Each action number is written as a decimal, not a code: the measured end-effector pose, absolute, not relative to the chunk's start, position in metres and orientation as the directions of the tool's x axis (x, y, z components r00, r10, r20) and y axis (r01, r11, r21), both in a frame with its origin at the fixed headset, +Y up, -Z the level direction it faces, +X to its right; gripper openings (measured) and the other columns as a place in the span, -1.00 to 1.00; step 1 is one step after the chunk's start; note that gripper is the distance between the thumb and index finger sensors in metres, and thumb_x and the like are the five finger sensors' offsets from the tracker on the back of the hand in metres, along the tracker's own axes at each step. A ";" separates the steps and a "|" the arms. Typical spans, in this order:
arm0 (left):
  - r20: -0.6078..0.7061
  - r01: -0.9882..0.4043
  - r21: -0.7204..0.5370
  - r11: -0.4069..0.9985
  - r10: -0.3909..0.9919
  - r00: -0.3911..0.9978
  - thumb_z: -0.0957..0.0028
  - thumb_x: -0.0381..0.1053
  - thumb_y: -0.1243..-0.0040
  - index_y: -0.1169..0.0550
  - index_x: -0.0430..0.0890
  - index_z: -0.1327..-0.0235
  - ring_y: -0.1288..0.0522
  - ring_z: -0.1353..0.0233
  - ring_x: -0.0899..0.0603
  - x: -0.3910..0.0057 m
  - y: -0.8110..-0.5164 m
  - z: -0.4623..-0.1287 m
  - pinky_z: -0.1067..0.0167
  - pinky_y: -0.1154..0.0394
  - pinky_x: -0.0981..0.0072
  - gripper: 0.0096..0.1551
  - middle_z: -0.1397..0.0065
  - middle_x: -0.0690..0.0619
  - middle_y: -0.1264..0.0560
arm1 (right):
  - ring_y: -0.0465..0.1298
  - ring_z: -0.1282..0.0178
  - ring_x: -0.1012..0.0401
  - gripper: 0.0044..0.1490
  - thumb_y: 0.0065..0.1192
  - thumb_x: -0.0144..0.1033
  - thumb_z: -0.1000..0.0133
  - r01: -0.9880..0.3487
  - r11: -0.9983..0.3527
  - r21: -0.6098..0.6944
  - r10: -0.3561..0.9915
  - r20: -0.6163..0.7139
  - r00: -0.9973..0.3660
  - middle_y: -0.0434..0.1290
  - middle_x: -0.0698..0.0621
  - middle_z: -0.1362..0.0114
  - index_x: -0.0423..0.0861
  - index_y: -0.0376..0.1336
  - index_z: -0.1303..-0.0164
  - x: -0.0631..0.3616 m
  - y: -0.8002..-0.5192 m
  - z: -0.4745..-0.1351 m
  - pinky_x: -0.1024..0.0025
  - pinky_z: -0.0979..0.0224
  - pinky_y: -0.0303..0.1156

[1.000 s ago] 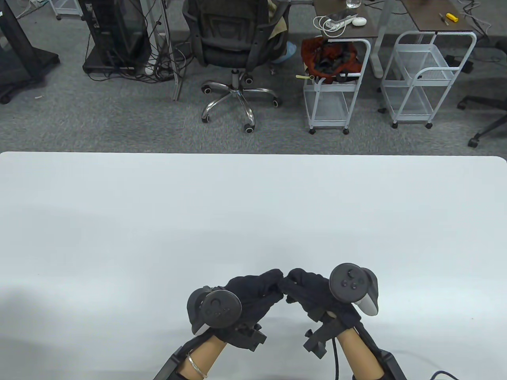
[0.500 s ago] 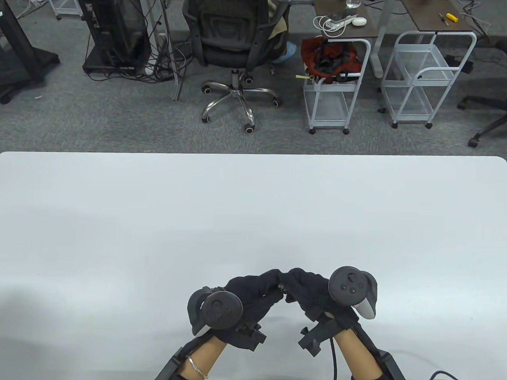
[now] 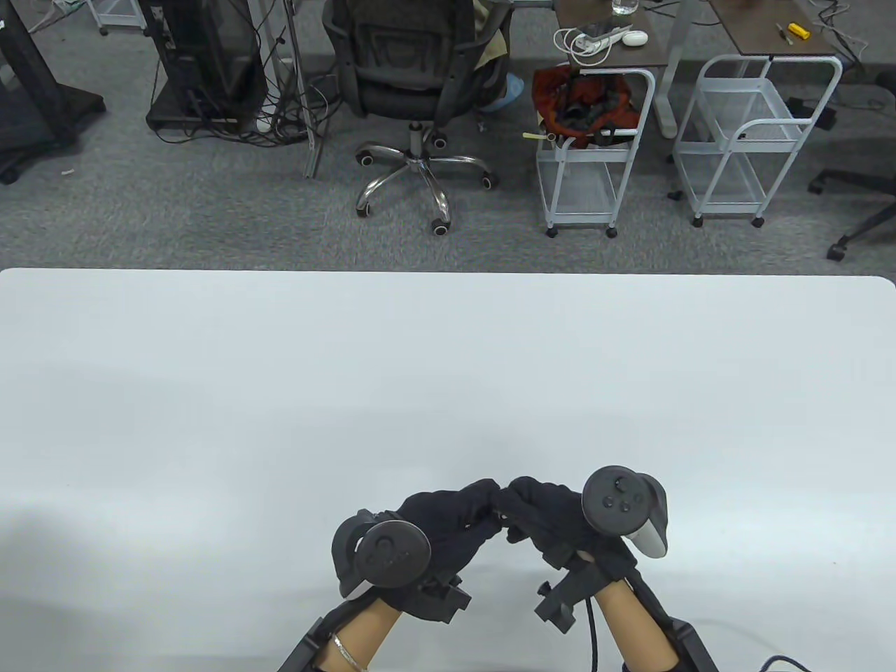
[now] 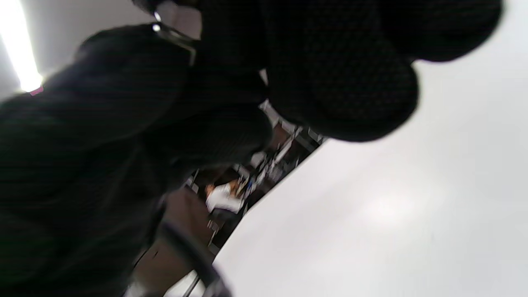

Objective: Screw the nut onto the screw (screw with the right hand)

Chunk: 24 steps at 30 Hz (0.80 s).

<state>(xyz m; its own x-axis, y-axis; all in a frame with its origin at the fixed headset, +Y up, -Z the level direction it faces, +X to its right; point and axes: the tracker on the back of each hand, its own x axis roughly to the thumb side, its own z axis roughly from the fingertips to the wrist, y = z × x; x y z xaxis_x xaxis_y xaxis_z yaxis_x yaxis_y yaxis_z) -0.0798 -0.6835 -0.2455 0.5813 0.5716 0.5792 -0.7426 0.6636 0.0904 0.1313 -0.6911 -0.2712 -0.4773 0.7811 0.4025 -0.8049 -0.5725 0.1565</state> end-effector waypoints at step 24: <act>0.545 -0.736 0.116 0.667 0.577 0.608 0.11 0.10 -0.39 -0.72 -0.07 0.02 -0.81 0.14 0.07 -0.084 -0.684 -0.245 0.02 -0.68 0.26 -0.54 0.11 0.15 -0.84 | 0.64 0.06 -0.13 -0.33 0.05 -0.03 -0.30 -0.764 -0.499 0.409 0.854 0.382 -0.354 0.51 -0.46 -0.16 -0.44 0.30 -0.07 0.130 -0.697 -0.274 -0.11 -0.05 0.44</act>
<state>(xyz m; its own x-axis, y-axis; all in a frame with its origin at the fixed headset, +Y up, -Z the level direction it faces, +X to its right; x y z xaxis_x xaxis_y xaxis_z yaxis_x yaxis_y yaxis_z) -0.0843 -0.6837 -0.2446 0.6085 0.5767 0.5451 -0.7360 0.6670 0.1158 0.1304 -0.6970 -0.2743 -0.3536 0.8541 0.3815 -0.7642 -0.4989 0.4087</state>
